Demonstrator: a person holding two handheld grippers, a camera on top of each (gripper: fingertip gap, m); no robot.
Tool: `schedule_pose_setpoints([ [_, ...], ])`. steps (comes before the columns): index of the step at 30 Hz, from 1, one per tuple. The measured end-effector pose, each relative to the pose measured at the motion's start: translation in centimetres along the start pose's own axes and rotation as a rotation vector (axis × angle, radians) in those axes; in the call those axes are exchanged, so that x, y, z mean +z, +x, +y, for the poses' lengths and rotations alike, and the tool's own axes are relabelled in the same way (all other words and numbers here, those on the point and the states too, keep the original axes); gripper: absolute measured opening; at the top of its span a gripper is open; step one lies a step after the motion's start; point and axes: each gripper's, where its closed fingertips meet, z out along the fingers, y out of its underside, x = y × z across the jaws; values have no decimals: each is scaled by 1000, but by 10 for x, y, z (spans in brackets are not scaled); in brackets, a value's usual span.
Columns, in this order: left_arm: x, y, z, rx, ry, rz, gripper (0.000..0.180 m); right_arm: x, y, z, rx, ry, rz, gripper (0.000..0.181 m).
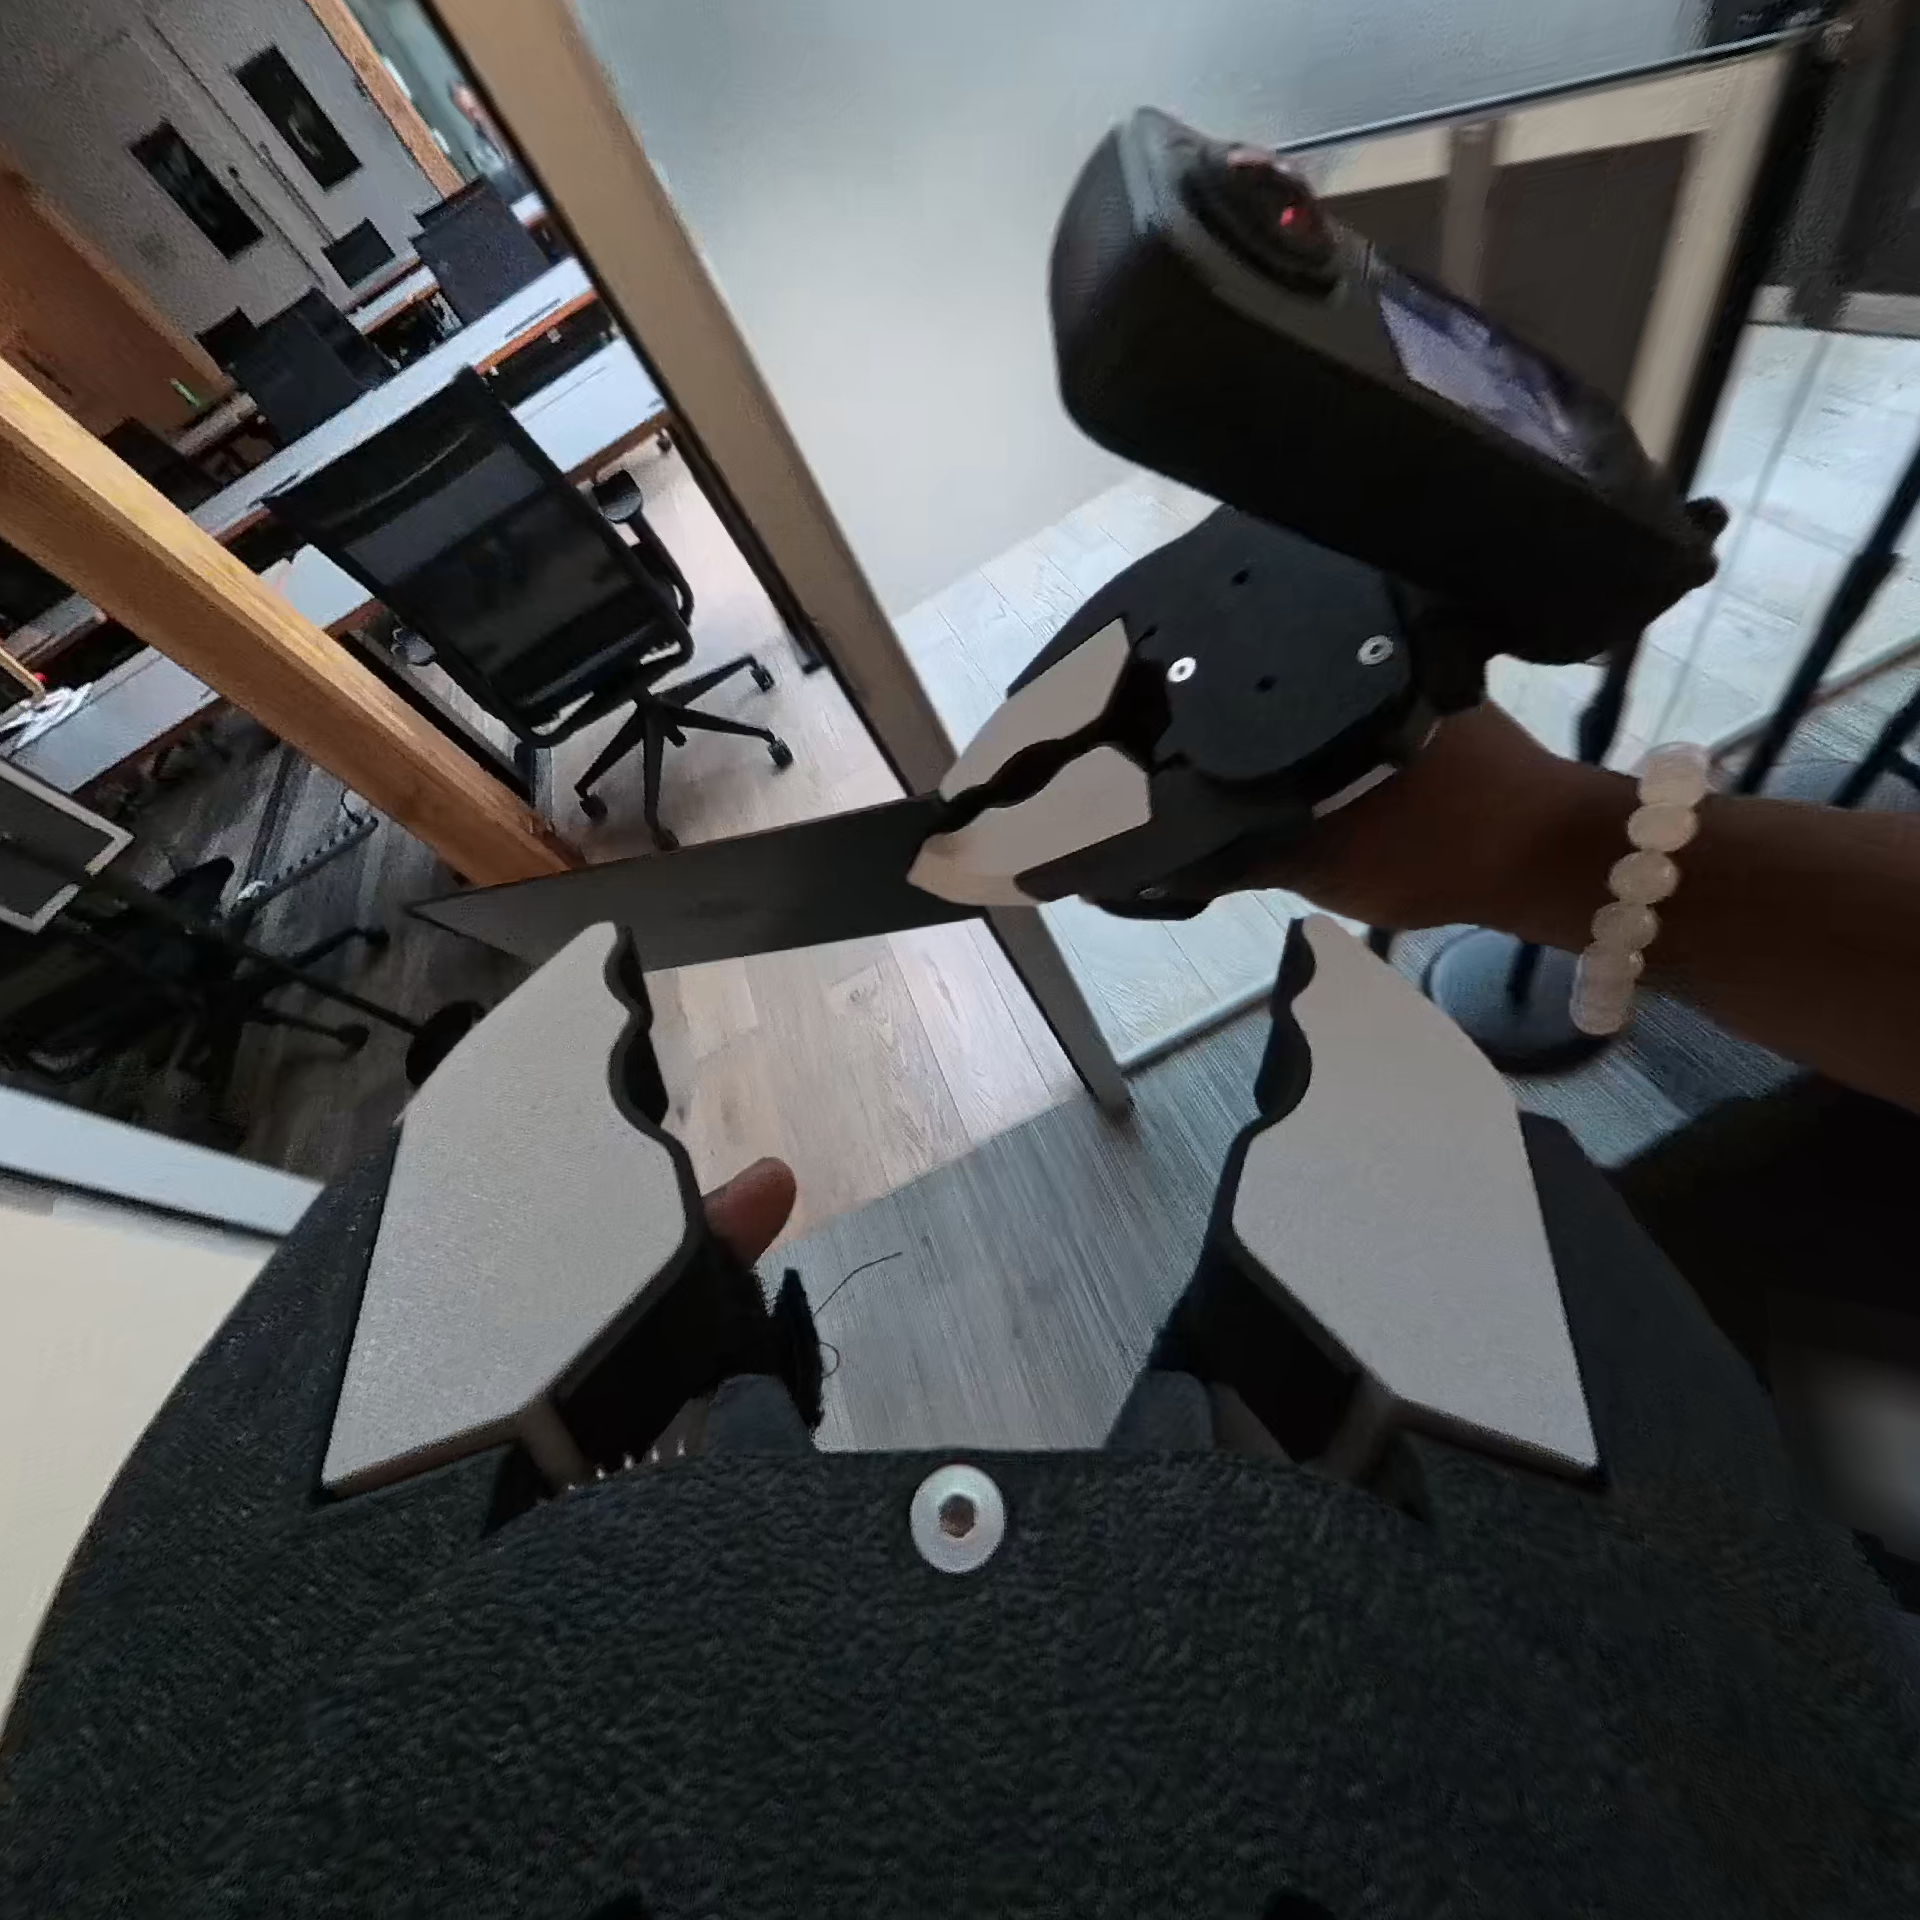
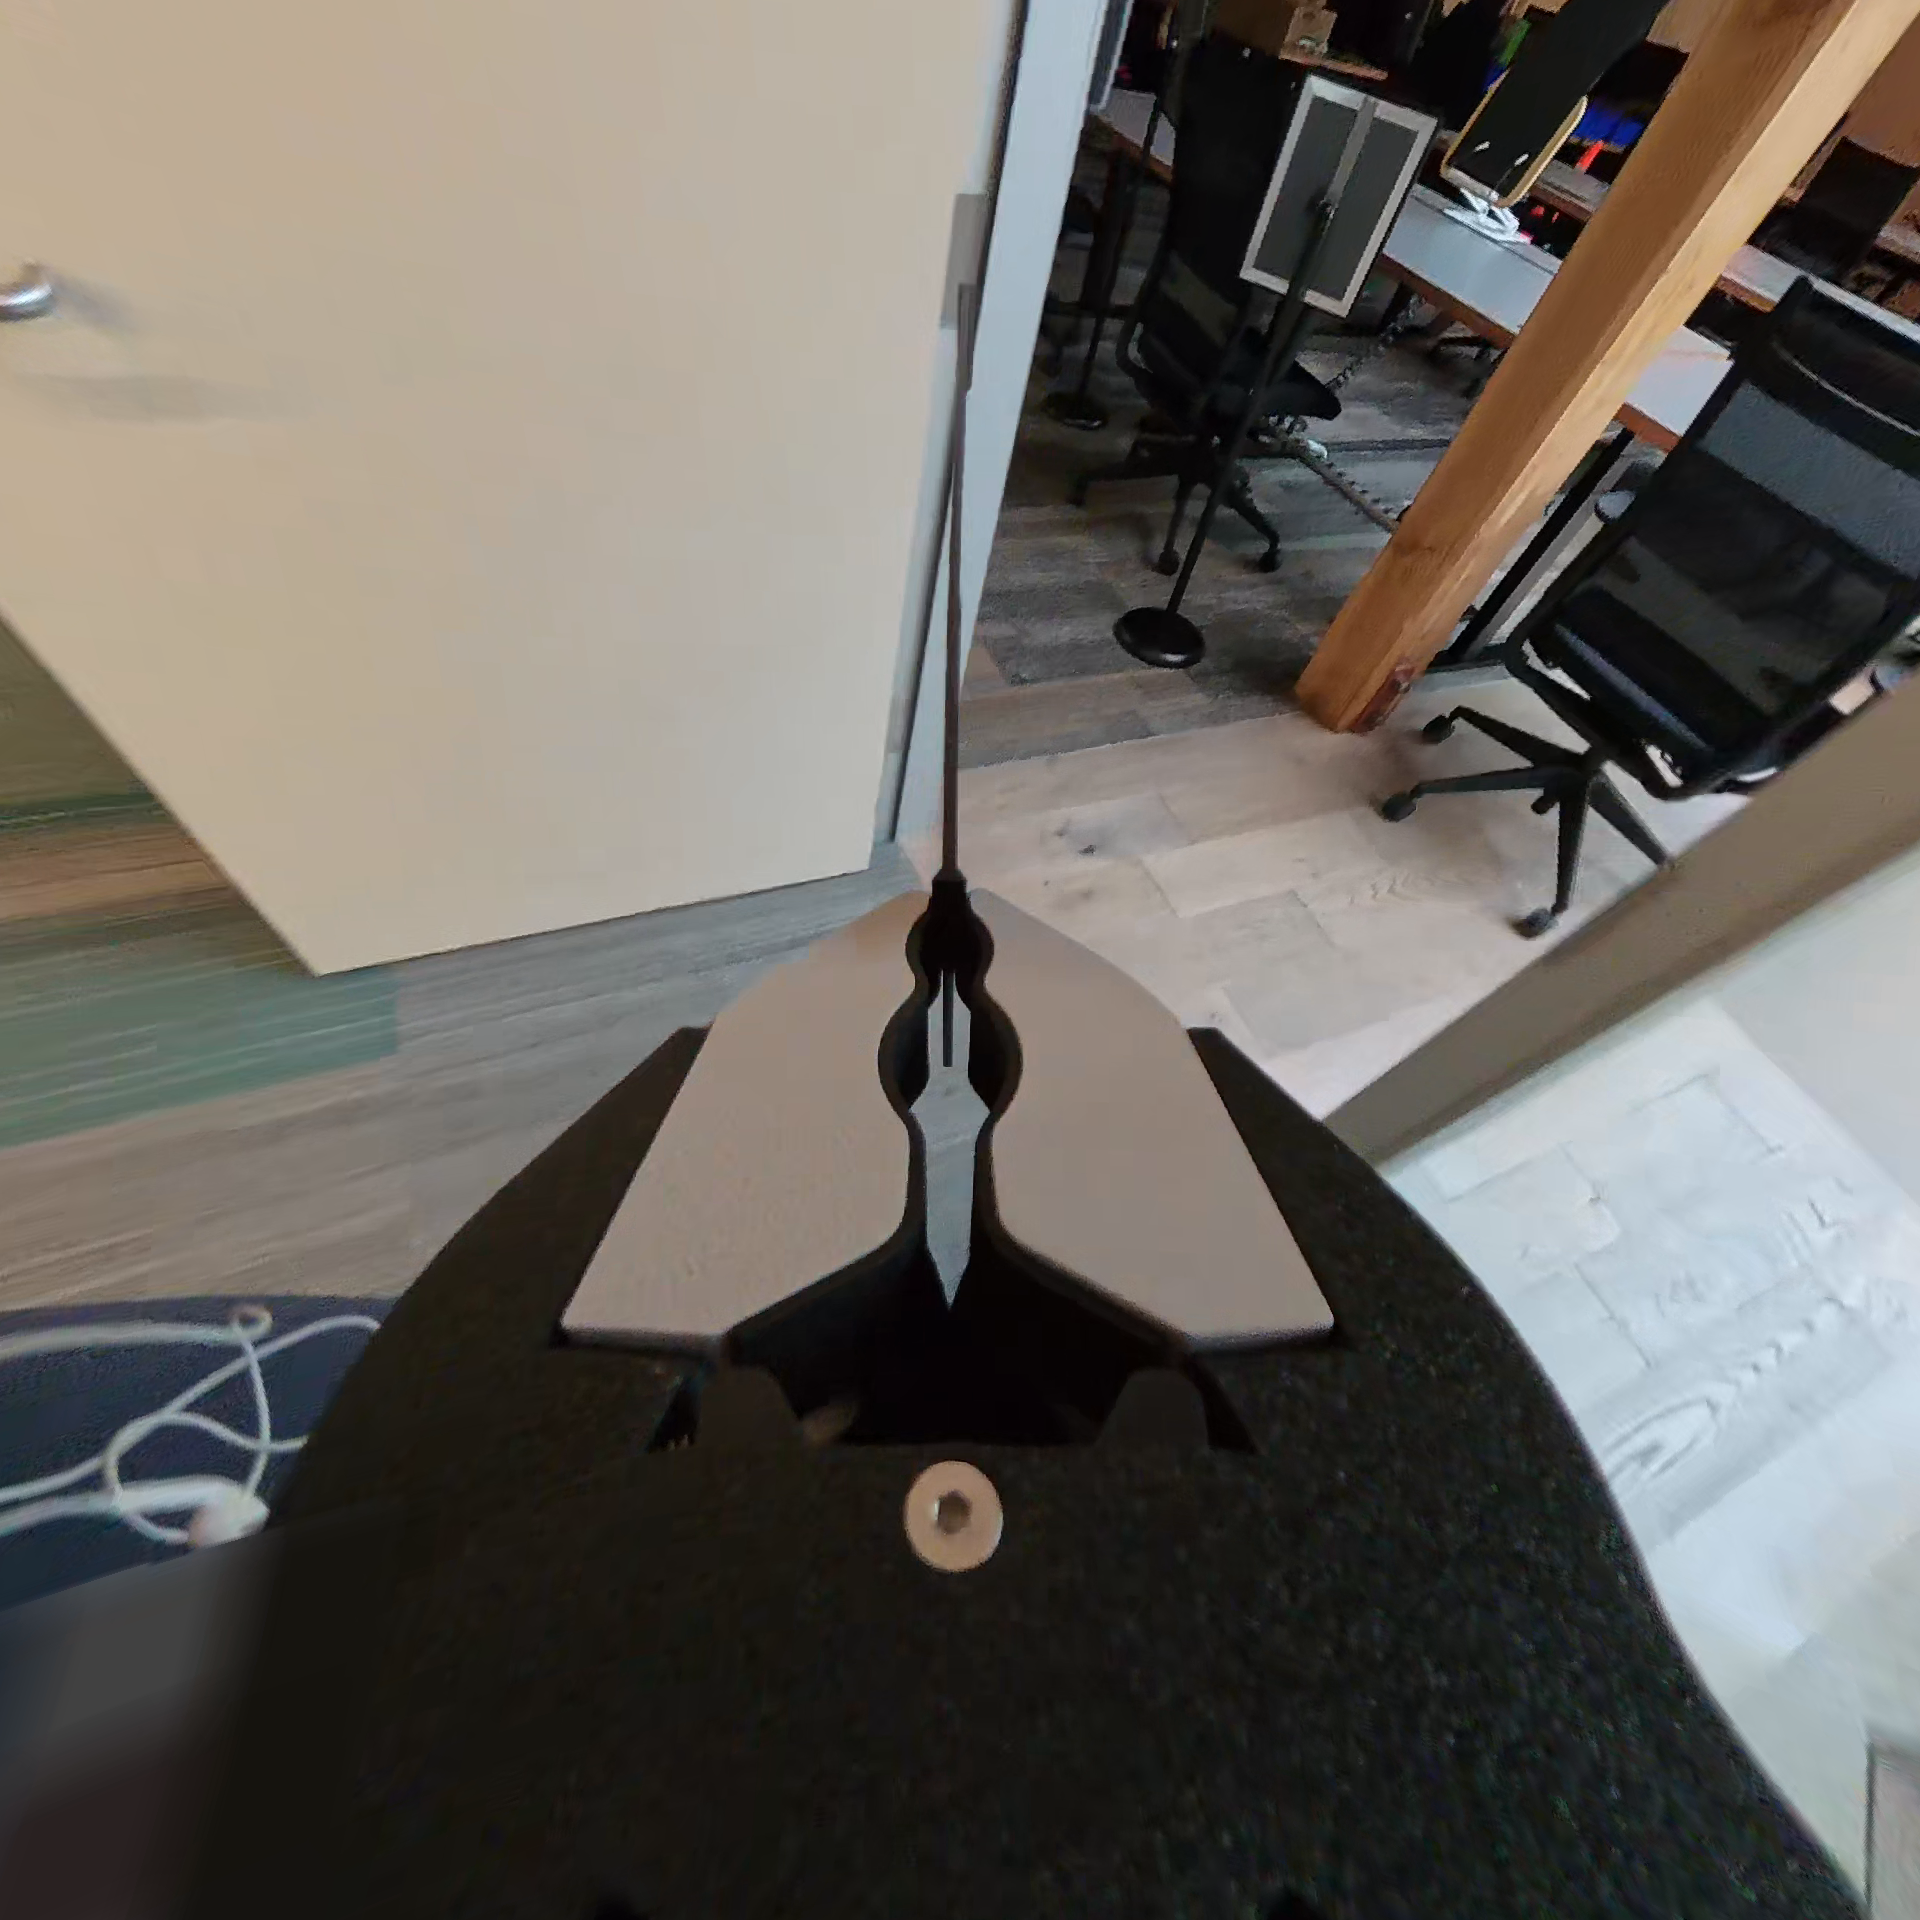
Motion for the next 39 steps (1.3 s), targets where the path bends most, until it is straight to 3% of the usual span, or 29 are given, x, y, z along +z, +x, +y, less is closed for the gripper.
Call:
schedule_pose_setpoints([
  [10,272,-286,-21,0,128,86,123,310,215,-77,87,-19,62,0],
  [19,512,-541,14,-22,74,19,120,568,435,-130,42,-50,80,1],
  [31,741,-980,80,-146,-84,-345,115,1054,560,-347,-168,50,-441,1],
  [39,782,-1311,183,-274,-79,-534,114,1367,536,-486,-217,78,-573,1],
])
